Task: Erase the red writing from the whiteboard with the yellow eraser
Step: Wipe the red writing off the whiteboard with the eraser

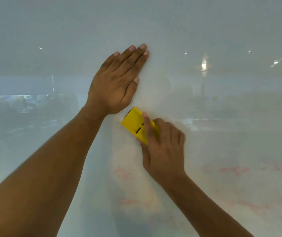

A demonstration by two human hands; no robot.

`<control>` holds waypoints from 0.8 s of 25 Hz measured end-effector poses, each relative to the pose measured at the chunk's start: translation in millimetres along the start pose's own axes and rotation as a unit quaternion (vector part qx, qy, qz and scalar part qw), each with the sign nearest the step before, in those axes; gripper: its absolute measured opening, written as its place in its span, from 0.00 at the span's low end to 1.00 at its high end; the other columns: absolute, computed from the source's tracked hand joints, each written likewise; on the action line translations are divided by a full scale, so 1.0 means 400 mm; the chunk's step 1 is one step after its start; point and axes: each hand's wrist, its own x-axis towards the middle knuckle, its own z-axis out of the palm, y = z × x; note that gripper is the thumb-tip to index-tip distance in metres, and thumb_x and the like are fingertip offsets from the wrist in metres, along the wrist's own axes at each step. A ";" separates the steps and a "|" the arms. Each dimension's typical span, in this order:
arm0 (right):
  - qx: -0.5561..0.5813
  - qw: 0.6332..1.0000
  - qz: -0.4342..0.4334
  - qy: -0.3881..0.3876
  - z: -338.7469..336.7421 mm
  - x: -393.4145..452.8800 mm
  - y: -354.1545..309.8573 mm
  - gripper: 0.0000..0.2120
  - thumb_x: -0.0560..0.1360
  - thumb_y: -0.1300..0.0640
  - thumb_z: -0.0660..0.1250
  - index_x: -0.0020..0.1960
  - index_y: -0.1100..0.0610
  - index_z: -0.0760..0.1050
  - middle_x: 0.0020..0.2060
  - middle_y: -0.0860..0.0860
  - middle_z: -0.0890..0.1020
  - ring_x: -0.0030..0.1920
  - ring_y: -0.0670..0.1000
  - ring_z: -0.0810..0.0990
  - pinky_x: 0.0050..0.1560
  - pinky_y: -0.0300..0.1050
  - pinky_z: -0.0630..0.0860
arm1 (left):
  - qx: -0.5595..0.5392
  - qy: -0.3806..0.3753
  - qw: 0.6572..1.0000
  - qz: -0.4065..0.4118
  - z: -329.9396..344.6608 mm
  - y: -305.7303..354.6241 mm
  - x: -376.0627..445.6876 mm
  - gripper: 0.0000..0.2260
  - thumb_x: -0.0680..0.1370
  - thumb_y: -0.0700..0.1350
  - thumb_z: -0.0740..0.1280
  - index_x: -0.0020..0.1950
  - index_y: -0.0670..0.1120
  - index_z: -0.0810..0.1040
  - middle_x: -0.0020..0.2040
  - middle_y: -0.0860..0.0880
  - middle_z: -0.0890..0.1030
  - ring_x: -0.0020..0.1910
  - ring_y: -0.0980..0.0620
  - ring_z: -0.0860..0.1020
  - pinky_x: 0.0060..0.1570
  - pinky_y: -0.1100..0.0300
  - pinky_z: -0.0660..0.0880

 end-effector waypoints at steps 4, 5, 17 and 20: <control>-0.019 0.969 -0.244 -0.044 0.007 -0.073 -0.004 0.30 0.75 0.58 0.64 0.77 0.56 0.69 0.63 0.58 0.73 0.56 0.61 0.74 0.56 0.56 0.70 | -0.010 0.004 0.999 -0.042 0.000 0.027 -0.027 0.27 0.87 0.46 0.52 0.86 0.44 0.59 0.86 0.46 0.60 0.86 0.48 0.57 0.84 0.48 0.56; -0.010 0.987 -0.158 -0.022 0.003 -0.057 0.008 0.29 0.75 0.57 0.65 0.76 0.55 0.70 0.63 0.58 0.75 0.55 0.61 0.73 0.55 0.55 0.69 | -0.011 0.005 0.999 -0.048 0.001 0.028 -0.036 0.27 0.86 0.46 0.52 0.86 0.43 0.59 0.86 0.46 0.60 0.86 0.48 0.57 0.84 0.49 0.56; 0.034 0.986 -0.159 -0.025 0.006 -0.153 -0.049 0.22 0.82 0.50 0.60 0.73 0.56 0.74 0.59 0.60 0.77 0.52 0.62 0.75 0.53 0.56 0.70 | -0.029 -0.016 0.995 -0.091 -0.013 0.054 -0.160 0.28 0.84 0.46 0.52 0.86 0.42 0.60 0.86 0.45 0.60 0.86 0.47 0.57 0.84 0.48 0.56; 0.014 0.995 -0.096 -0.006 0.014 -0.136 -0.020 0.28 0.75 0.52 0.71 0.74 0.56 0.73 0.58 0.60 0.79 0.52 0.61 0.74 0.52 0.55 0.70 | -0.018 -0.019 0.995 -0.099 -0.011 0.059 -0.197 0.27 0.85 0.46 0.51 0.85 0.42 0.61 0.86 0.44 0.61 0.86 0.47 0.58 0.84 0.48 0.56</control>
